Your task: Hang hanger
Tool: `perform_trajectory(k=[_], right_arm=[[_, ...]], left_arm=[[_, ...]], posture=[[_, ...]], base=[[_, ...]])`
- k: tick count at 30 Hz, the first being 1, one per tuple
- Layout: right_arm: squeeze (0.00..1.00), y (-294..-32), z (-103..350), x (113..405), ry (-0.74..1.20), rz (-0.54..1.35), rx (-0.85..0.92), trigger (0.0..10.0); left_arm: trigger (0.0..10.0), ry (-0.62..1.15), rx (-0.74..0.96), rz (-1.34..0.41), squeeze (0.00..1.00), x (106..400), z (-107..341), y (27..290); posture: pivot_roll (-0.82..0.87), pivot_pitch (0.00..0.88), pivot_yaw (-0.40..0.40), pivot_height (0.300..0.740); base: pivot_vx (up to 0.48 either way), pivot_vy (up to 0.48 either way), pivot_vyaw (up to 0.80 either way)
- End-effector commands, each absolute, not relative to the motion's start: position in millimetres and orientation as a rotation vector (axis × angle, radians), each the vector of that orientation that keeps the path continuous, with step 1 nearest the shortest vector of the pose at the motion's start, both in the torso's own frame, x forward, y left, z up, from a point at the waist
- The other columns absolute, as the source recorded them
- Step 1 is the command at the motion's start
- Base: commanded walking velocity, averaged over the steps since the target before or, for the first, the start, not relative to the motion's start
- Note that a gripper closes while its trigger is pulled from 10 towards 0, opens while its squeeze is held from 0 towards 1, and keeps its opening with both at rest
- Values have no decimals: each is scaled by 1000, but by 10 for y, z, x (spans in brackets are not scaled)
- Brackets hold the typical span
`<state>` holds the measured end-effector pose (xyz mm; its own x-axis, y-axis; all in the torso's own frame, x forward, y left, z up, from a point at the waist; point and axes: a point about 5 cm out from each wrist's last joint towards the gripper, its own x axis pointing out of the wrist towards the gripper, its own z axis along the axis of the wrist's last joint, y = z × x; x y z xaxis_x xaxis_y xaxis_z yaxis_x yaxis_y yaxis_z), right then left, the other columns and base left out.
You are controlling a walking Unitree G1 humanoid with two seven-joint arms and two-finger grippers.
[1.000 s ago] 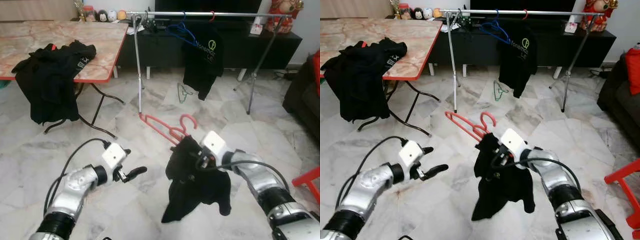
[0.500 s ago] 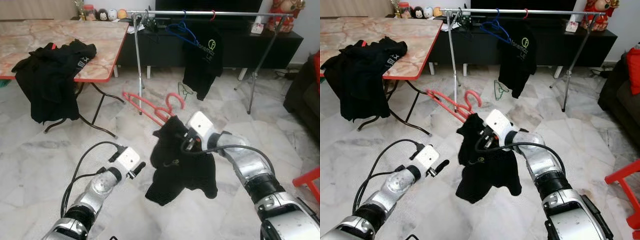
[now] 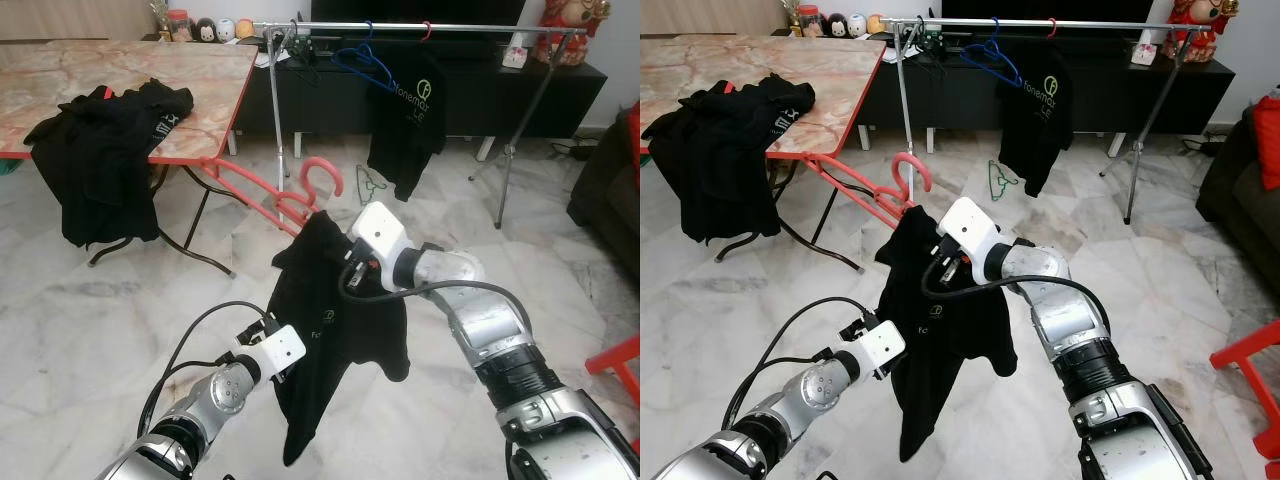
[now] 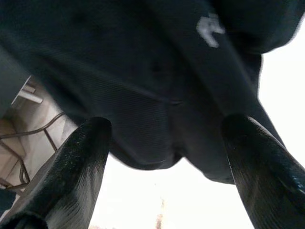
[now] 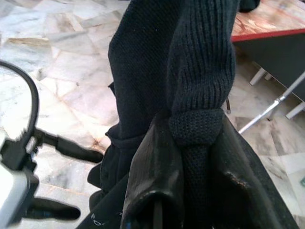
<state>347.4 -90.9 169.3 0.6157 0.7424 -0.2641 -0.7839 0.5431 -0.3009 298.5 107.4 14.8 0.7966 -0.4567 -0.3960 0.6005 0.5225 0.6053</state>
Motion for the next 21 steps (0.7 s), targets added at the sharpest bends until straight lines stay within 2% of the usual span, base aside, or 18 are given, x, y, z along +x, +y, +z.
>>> perform_trajectory(k=[1, 4, 8, 16, 21], right_arm=[[0, -845, 1849, 3451, 48, 928, -410, 0], [0, -779, 1875, 3399, 43, 952, -415, 0], [0, -746, 1886, 3365, 41, 968, -413, 0], [0, -733, 1908, 3321, 41, 979, -423, 0], [0, -733, 1908, 3321, 41, 979, -423, 0]], left_arm=[[10000, 206, 843, -651, 0, 2953, 100, 1065], [10000, 218, 964, -639, 0, 2936, 41, 1031], [10000, 200, 1033, -610, 0, 2956, 47, 939], [10000, 210, 1130, -483, 0, 3005, 60, 844], [10000, 210, 1130, -483, 0, 3005, 60, 844]], posture=[[-91, 0, -33, 740], [-91, 0, -33, 740], [-98, 0, -35, 740], [-98, 0, -35, 740], [-98, 0, -35, 740]], base=[[0, 0, 0], [0, 0, 0], [0, 0, 0], [0, 0, 0], [0, 0, 0]])
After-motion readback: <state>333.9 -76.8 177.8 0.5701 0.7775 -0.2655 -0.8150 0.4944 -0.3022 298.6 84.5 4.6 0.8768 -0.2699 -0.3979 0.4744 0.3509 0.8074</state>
